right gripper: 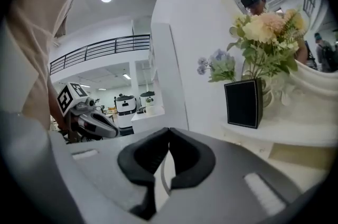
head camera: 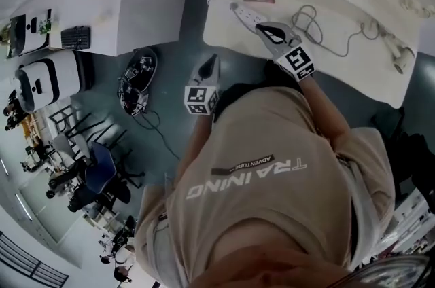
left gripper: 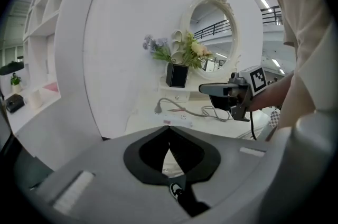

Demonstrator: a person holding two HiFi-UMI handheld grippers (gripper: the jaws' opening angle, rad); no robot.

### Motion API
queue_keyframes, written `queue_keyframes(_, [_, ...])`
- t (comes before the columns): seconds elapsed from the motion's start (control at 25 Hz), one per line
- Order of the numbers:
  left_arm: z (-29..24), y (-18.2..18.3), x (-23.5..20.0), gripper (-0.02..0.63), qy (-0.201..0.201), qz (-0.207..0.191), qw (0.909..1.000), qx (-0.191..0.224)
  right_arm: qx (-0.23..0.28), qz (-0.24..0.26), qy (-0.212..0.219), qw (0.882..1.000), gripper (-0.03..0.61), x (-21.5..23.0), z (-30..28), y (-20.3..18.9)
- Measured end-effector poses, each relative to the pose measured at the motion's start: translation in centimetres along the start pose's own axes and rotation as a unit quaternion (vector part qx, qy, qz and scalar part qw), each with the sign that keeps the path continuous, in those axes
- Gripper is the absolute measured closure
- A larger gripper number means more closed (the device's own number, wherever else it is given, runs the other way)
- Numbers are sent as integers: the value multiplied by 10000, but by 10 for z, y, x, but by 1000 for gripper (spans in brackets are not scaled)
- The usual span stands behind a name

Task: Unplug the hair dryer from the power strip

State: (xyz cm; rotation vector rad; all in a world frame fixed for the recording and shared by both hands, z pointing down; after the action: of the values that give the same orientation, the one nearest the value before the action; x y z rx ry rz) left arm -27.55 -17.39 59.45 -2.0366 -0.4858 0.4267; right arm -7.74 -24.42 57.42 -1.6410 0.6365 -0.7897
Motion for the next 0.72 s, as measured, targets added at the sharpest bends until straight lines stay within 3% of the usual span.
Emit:
queue_keyframes(0.2, [-39,7,-3,607,-207,-143,9995,-206,-268,-306,159,9990,574,13,6,-26])
queue_keyframes(0.44, [-88,34,-33,607,-584,-408,9974,-76,-551,-124,149,9983,574,33,-19,-33])
queue_keyframes(0.6, [-108,41,-50,607,-1063,-558,9928,-25,-769,-4,-35,9970,574,36,-48,-22])
queue_keyframes(0.72, [-126,40,-72,607,-1573,-821,9841,-32,-1173,136,-164,9929,574,33,-72,-19])
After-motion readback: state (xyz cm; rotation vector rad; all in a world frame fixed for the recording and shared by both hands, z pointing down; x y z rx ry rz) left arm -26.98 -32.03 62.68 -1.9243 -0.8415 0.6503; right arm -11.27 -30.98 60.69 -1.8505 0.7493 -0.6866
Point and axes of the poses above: the fingertips, and each gripper's own axes: z backward along the fingers, x to its right, y out of its top, the point moved 4 cm from there along z, backward along the fingers, and after that the axes turned 5 degrees about x, right-handed, at the moved point
